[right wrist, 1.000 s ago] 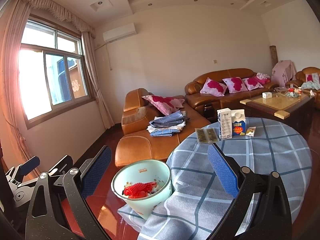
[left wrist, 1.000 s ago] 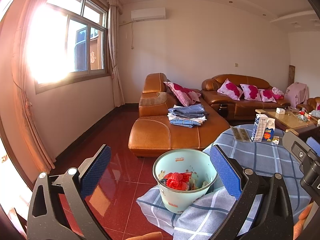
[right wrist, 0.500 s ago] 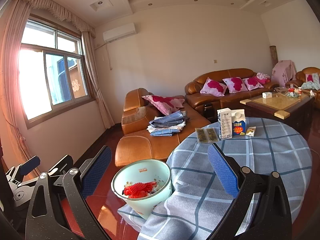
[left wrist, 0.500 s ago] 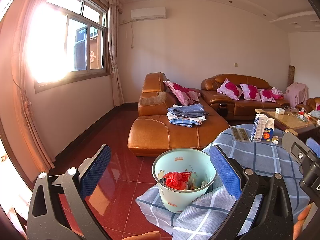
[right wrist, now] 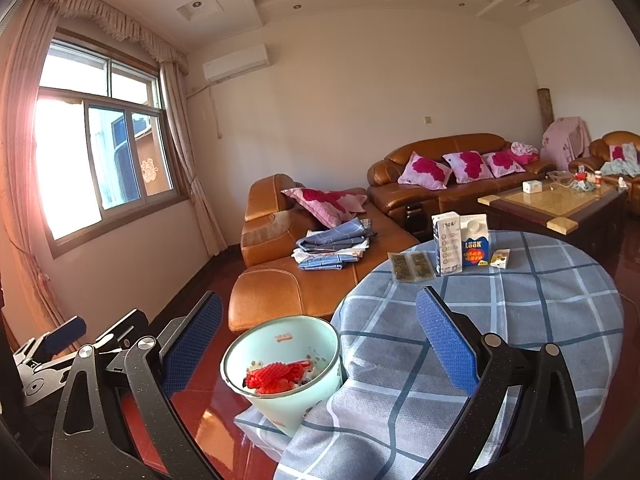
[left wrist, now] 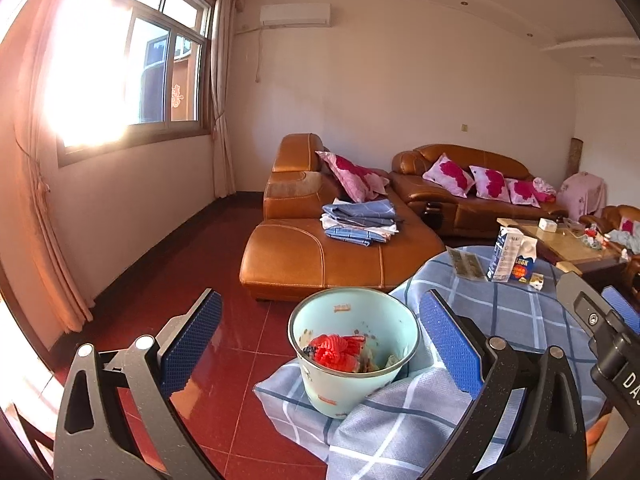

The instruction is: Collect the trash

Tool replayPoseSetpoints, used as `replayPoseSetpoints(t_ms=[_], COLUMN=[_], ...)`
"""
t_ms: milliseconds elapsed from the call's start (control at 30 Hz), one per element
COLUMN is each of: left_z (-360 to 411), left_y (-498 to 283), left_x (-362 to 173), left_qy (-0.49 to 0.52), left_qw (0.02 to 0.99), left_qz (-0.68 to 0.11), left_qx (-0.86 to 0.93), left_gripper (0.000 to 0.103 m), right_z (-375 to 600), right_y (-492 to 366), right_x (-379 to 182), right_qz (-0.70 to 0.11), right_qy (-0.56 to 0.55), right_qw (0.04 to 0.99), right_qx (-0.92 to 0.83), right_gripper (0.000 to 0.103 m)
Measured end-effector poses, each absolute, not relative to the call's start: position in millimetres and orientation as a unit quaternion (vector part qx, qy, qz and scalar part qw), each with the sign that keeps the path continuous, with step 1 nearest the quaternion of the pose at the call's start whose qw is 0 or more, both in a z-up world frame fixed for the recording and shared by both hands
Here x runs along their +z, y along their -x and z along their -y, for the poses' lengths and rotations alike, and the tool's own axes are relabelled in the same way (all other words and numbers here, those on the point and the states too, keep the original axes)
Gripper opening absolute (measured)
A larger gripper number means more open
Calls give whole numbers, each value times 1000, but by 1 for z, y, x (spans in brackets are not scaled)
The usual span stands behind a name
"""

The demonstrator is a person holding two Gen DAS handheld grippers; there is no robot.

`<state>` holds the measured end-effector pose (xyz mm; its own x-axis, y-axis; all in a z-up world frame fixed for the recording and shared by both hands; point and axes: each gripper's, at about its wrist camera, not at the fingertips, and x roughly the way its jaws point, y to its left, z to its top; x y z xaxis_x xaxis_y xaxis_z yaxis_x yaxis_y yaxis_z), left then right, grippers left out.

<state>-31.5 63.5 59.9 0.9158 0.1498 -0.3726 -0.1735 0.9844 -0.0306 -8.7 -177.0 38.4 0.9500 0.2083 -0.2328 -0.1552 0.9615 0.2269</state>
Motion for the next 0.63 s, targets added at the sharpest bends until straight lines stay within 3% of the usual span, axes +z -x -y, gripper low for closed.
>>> replayPoseSetpoints(t_ms=[633], left_z=[-60], left_y=[29], left_x=[59], left_qy=[25], left_qw=[978], left_qz=[-190], left_qx=[81], left_gripper=[97], right_z=[179], right_y=[6], right_x=[35], right_qz=[-130], right_qy=[-105], right_qw=[982], right_qx=[91], right_gripper=[96])
